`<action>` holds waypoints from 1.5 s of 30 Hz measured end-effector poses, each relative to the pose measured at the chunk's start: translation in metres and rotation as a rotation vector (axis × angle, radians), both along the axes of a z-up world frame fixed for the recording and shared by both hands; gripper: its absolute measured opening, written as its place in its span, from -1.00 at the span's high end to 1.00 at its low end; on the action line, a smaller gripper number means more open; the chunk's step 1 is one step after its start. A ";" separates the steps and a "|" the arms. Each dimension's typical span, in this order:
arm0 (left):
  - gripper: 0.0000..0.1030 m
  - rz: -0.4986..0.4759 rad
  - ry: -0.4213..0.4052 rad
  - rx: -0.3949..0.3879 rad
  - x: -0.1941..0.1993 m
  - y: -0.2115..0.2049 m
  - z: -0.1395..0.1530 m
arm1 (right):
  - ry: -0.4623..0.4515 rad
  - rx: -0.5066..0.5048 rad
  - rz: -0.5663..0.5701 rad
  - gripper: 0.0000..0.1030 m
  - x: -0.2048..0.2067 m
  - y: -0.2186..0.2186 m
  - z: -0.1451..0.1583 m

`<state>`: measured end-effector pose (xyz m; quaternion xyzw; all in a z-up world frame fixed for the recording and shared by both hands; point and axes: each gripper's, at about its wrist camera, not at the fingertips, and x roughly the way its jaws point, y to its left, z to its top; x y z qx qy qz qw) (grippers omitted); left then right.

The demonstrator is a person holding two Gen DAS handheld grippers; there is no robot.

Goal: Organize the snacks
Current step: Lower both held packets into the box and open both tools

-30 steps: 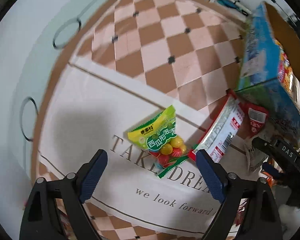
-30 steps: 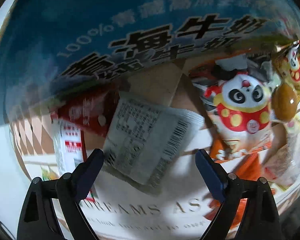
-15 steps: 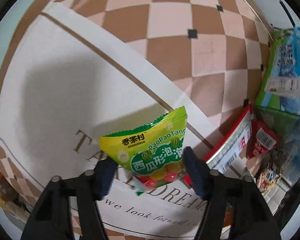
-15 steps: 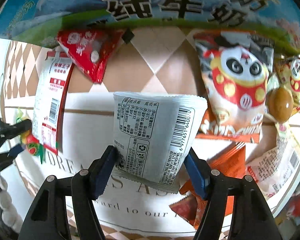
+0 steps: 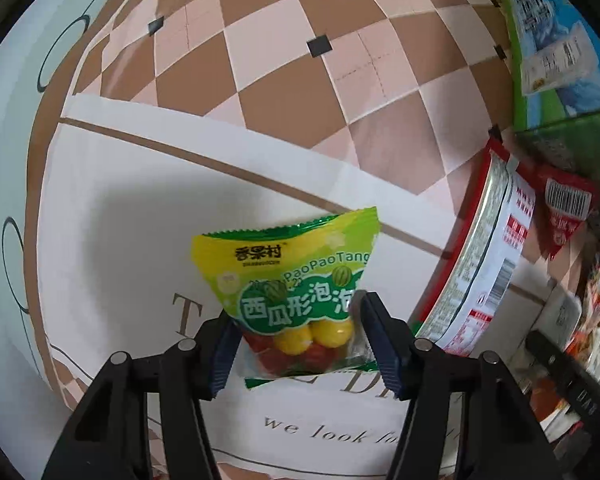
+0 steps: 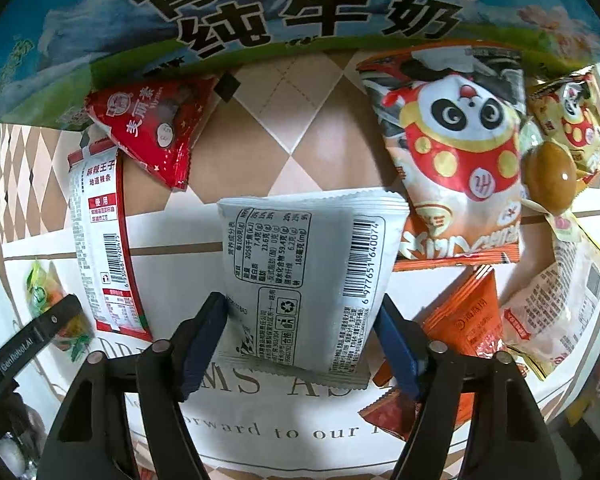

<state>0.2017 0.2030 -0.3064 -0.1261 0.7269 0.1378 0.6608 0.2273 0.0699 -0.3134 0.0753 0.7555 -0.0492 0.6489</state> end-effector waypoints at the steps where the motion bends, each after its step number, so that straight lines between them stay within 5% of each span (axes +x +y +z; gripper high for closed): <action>1: -0.05 0.016 -0.009 0.003 -0.001 0.000 0.001 | -0.006 -0.001 0.008 -0.43 -0.004 0.003 0.002; 3: 0.09 0.021 -0.026 0.012 -0.004 -0.002 0.004 | -0.021 0.004 0.028 -0.42 -0.012 -0.001 0.000; 11: 0.15 0.016 -0.036 0.009 -0.039 -0.017 0.023 | -0.025 0.096 0.056 -0.42 -0.058 -0.012 0.020; 19: 0.15 -0.063 -0.154 -0.051 -0.054 -0.075 0.106 | -0.095 0.248 0.077 -0.42 -0.081 -0.025 0.091; 25: 0.15 -0.202 -0.263 -0.139 0.021 -0.110 0.181 | -0.222 0.291 0.107 -0.42 -0.045 -0.045 0.167; 30: 0.15 -0.331 -0.294 -0.096 0.107 -0.144 0.210 | -0.326 0.211 0.118 -0.42 0.033 -0.093 0.213; 39: 0.15 -0.392 -0.147 -0.049 0.236 -0.153 0.163 | -0.279 0.034 0.133 -0.42 0.171 -0.161 0.185; 45: 0.15 -0.401 -0.073 -0.026 0.273 -0.152 0.124 | -0.229 -0.019 0.127 -0.42 0.223 -0.181 0.157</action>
